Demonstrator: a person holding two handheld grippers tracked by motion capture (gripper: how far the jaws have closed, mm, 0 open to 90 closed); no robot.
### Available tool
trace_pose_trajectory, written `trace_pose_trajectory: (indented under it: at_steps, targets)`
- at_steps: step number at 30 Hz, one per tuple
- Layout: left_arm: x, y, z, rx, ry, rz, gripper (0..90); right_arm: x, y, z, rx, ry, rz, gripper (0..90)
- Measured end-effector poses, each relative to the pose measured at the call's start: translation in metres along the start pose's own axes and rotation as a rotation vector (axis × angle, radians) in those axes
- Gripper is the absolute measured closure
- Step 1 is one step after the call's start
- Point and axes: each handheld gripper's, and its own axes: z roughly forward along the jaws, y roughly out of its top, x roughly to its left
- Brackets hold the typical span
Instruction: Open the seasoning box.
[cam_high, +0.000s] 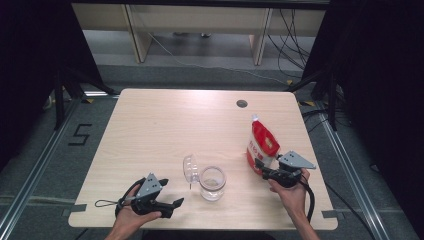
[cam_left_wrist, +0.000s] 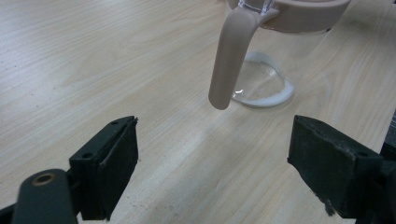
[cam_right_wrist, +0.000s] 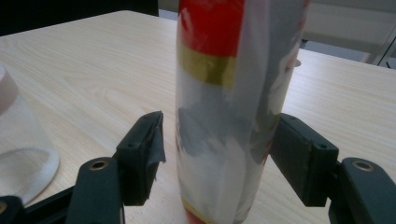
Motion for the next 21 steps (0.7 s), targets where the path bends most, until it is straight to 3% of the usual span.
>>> trace_pose_trajectory:
  at_steps: [1, 3, 4, 5, 6, 8, 9, 11, 12, 14, 15, 17, 19, 21]
  targets:
    - [0.0, 0.0, 0.001, -0.004, 0.001, 0.01, 15.8, 0.002, -0.001, 0.0, 0.011, -0.017, 0.034, 37.3]
    - [0.0, 0.0, 0.001, -0.003, -0.005, 0.012, 15.8, 0.003, -0.001, 0.0, 0.016, -0.016, 0.046, 37.6]
    - [0.001, 0.0, 0.001, -0.001, -0.002, 0.018, 15.8, 0.003, -0.001, 0.002, 0.005, -0.012, 0.044, 37.7]
    - [0.001, 0.0, 0.001, -0.001, 0.0, 0.018, 15.8, 0.0, -0.001, 0.004, -0.001, -0.004, 0.011, 38.0]
    - [0.001, 0.0, 0.001, -0.003, -0.001, 0.015, 15.8, 0.001, -0.001, 0.004, 0.007, -0.007, 0.025, 38.1]
    - [0.001, 0.0, 0.001, -0.002, -0.003, 0.016, 15.8, 0.0, -0.001, 0.006, -0.013, -0.021, -0.001, 38.6]
    - [0.001, 0.0, 0.001, -0.003, -0.002, 0.015, 15.8, 0.003, -0.001, 0.007, -0.008, -0.022, 0.036, 39.7]
    - [0.001, 0.0, 0.0, 0.002, -0.006, 0.017, 15.8, 0.0, -0.001, 0.007, -0.01, -0.014, 0.024, 41.4]
    - [-0.001, 0.0, 0.001, -0.002, -0.004, -0.006, 15.8, -0.001, -0.001, 0.007, -0.005, -0.015, 0.025, 41.8]
    - [-0.001, 0.0, 0.001, -0.005, -0.005, -0.012, 15.8, 0.0, -0.001, 0.007, -0.006, -0.012, 0.056, 42.6]
    - [-0.001, 0.0, 0.001, -0.003, -0.004, -0.01, 15.8, -0.004, -0.001, 0.009, -0.024, -0.007, 0.014, 42.6]
    - [0.0, 0.0, 0.001, -0.001, -0.003, 0.021, 15.8, -0.004, -0.002, 0.01, -0.027, -0.001, 0.011, 42.5]
    - [0.0, 0.0, 0.001, -0.001, -0.001, 0.017, 15.8, -0.002, -0.002, 0.01, -0.02, -0.005, 0.038, 42.4]
    - [0.0, 0.0, 0.001, -0.001, -0.001, 0.015, 15.8, -0.004, -0.001, 0.011, -0.027, 0.007, 0.018, 42.4]
